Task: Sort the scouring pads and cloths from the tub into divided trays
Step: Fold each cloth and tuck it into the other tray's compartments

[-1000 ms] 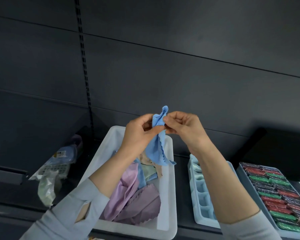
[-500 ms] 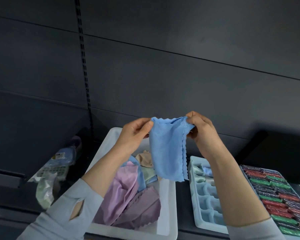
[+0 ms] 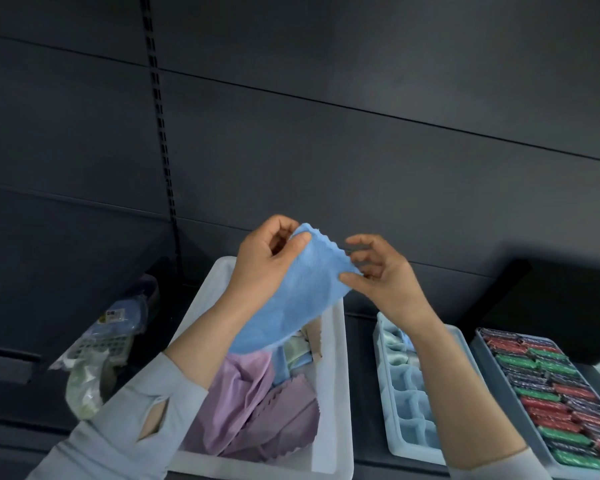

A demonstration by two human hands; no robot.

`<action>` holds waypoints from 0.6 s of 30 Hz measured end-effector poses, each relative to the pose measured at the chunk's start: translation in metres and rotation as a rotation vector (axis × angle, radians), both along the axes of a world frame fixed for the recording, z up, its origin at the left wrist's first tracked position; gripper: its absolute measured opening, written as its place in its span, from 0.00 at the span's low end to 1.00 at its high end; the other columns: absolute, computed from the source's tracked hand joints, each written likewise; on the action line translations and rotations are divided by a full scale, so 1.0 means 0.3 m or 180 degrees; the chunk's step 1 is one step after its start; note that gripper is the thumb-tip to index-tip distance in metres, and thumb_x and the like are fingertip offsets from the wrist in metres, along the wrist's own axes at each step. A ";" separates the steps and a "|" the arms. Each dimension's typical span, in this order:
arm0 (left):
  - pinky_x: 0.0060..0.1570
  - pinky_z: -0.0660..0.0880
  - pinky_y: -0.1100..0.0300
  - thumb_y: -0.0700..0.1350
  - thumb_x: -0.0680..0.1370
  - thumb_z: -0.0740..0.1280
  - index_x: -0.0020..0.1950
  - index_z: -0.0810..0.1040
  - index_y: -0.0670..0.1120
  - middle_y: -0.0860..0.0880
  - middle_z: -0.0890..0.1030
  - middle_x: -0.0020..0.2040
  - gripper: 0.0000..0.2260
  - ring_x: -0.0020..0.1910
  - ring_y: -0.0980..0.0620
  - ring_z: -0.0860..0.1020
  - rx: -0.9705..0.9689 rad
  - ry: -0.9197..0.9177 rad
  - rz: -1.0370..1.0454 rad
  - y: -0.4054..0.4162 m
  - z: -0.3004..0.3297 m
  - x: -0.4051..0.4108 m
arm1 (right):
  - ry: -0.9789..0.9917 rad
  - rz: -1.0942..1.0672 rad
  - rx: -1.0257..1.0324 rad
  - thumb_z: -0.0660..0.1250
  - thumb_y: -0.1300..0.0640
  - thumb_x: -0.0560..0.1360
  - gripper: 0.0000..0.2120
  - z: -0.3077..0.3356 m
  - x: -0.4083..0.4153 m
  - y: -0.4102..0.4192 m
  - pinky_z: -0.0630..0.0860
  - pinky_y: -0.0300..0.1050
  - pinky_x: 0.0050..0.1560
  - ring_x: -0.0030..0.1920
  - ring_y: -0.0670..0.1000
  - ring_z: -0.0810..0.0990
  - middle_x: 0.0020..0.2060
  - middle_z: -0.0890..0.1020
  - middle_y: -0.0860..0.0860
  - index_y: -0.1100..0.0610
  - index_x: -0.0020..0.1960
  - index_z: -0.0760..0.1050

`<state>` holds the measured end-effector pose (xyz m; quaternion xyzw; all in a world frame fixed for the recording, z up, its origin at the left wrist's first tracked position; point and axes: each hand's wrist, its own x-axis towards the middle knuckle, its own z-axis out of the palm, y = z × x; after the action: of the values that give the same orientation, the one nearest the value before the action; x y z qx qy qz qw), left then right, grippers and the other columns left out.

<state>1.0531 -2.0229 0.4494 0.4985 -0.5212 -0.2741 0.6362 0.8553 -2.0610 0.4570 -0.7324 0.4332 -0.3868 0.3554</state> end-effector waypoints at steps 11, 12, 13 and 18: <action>0.41 0.71 0.66 0.44 0.77 0.70 0.44 0.76 0.51 0.59 0.78 0.37 0.04 0.37 0.60 0.75 -0.0103 -0.0302 0.0189 0.020 -0.006 0.041 | -0.0094 0.0065 0.0028 0.72 0.63 0.74 0.06 0.019 0.016 0.005 0.76 0.43 0.49 0.39 0.45 0.78 0.36 0.82 0.45 0.52 0.46 0.82; 0.41 0.71 0.65 0.43 0.76 0.71 0.44 0.77 0.51 0.59 0.78 0.37 0.04 0.37 0.60 0.75 -0.0105 -0.0305 0.0153 0.023 -0.006 0.050 | -0.0133 0.0123 0.0105 0.71 0.62 0.75 0.02 0.029 0.011 0.009 0.75 0.44 0.49 0.39 0.46 0.77 0.37 0.82 0.50 0.56 0.45 0.82; 0.41 0.71 0.66 0.42 0.75 0.72 0.44 0.78 0.50 0.57 0.79 0.37 0.05 0.37 0.59 0.75 -0.0098 -0.0285 0.0079 0.028 -0.005 0.061 | -0.0207 0.0164 0.0155 0.70 0.61 0.76 0.03 0.041 0.005 0.015 0.74 0.43 0.48 0.40 0.47 0.77 0.37 0.82 0.53 0.59 0.44 0.81; 0.39 0.72 0.61 0.41 0.72 0.75 0.43 0.81 0.50 0.46 0.79 0.36 0.05 0.36 0.55 0.74 -0.0012 -0.0266 -0.0487 0.050 -0.001 0.094 | -0.0604 0.0207 0.0292 0.66 0.59 0.79 0.04 0.095 -0.003 0.032 0.77 0.39 0.44 0.40 0.45 0.78 0.38 0.81 0.49 0.56 0.47 0.77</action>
<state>1.0812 -2.0079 0.4492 0.4670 -0.5844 -0.2999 0.5920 0.8544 -2.0514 0.4856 -0.6892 0.3908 -0.4225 0.4402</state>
